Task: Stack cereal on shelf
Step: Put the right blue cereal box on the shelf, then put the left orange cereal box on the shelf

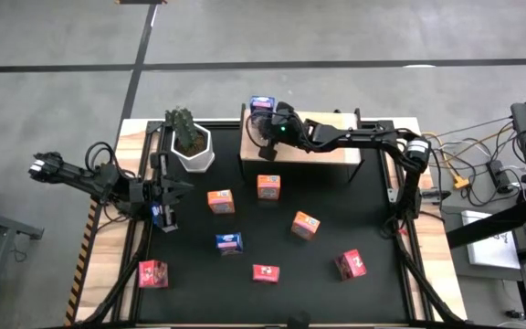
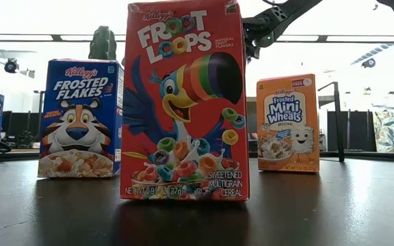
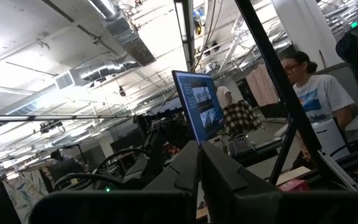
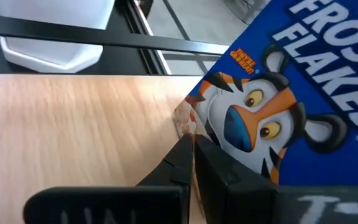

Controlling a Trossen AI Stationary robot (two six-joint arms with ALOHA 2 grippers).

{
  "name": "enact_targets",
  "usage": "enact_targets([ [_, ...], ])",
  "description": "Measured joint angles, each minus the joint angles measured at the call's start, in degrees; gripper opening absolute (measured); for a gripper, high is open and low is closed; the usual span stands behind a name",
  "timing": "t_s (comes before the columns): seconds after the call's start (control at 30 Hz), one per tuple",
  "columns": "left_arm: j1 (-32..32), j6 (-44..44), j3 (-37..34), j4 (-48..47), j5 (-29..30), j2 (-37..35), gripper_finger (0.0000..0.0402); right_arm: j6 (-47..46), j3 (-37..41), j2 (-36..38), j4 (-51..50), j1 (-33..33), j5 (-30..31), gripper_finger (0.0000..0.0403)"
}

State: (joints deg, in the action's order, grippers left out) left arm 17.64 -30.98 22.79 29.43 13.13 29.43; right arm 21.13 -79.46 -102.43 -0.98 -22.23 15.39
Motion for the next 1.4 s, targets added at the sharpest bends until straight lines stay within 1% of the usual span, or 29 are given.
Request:
enact_targets([
  [0.4, 0.0, 0.0, 0.0, 0.0, 0.0, 0.0, 0.0, 1.0, 0.0, 0.1, -0.4, -0.9, 0.1, 0.0009],
  [0.67, 0.0, 0.0, 0.0, 0.0, 0.0, 0.0, 0.0, 1.2, 0.0, 1.1, -1.2, -0.1, 0.1, 0.0009],
  [0.8, 0.0, 0.3, 0.0, 0.0, 0.0, 0.0, 0.0, 0.4, 0.0, 4.7, -3.5, 2.4, -0.3, 0.0009],
  [1.03, 0.0, 2.6, 0.0, 0.2, 0.0, 1.1, 0.0, -3.7, 1.7, 12.8, -11.9, 8.3, -0.7, 0.0009],
  [1.2, 0.0, 4.5, 0.2, 1.1, 0.0, 3.4, 0.0, -6.6, 7.5, 19.0, -12.3, 13.1, -1.0, 0.0009],
  [1.27, 0.0, 6.3, 1.3, 0.9, 0.0, 4.7, 0.0, -7.6, 10.1, 21.6, -12.1, 14.9, -1.0, 0.0009],
  [1.4, 0.0, 11.3, 4.9, -3.7, 0.0, 8.2, 0.0, -8.5, 16.0, 26.5, -9.3, 18.0, -1.0, 0.0009],
])
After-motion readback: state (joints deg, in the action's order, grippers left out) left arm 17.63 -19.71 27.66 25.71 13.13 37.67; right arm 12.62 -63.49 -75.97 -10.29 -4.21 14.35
